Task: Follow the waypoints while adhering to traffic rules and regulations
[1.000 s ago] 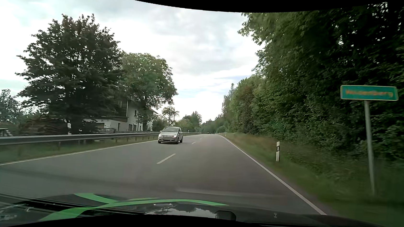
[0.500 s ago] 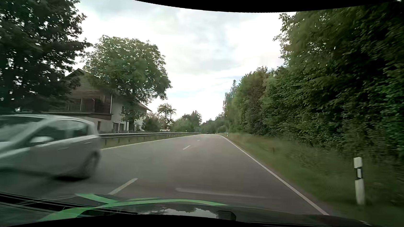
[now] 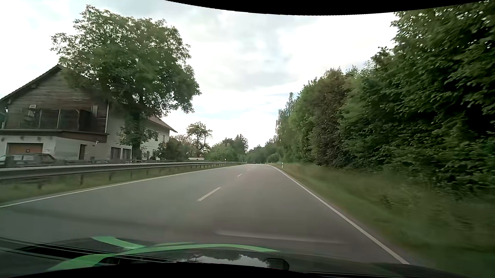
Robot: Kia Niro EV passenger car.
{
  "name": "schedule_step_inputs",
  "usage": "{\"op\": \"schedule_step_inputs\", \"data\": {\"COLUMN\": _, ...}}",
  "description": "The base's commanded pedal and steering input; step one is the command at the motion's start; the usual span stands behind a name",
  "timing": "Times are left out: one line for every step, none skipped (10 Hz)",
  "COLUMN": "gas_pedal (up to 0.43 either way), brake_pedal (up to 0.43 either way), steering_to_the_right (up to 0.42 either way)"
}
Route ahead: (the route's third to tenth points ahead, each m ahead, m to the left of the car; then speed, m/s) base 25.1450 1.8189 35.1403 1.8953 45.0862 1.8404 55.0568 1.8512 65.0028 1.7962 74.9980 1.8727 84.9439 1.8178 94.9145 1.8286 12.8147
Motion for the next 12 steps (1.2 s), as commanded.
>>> {"op": "schedule_step_inputs", "data": {"gas_pedal": 0.378, "brake_pedal": 0.0, "steering_to_the_right": 0.0}}
{"op": "schedule_step_inputs", "data": {"gas_pedal": 0.398, "brake_pedal": 0.0, "steering_to_the_right": 0.0}}
{"op": "schedule_step_inputs", "data": {"gas_pedal": 0.398, "brake_pedal": 0.0, "steering_to_the_right": 0.0}}
{"op": "schedule_step_inputs", "data": {"gas_pedal": 0.398, "brake_pedal": 0.0, "steering_to_the_right": 0.0}}
{"op": "schedule_step_inputs", "data": {"gas_pedal": 0.398, "brake_pedal": 0.0, "steering_to_the_right": 0.0}}
{"op": "schedule_step_inputs", "data": {"gas_pedal": 0.398, "brake_pedal": 0.0, "steering_to_the_right": 0.0}}
{"op": "schedule_step_inputs", "data": {"gas_pedal": 0.398, "brake_pedal": 0.0, "steering_to_the_right": 0.001}}
{"op": "schedule_step_inputs", "data": {"gas_pedal": 0.398, "brake_pedal": 0.0, "steering_to_the_right": 0.003}}
{"op": "schedule_step_inputs", "data": {"gas_pedal": 0.398, "brake_pedal": 0.0, "steering_to_the_right": 0.003}}
{"op": "schedule_step_inputs", "data": {"gas_pedal": 0.398, "brake_pedal": 0.0, "steering_to_the_right": 0.003}}
{"op": "schedule_step_inputs", "data": {"gas_pedal": 0.398, "brake_pedal": 0.0, "steering_to_the_right": 0.004}}
{"op": "schedule_step_inputs", "data": {"gas_pedal": 0.398, "brake_pedal": 0.0, "steering_to_the_right": 0.003}}
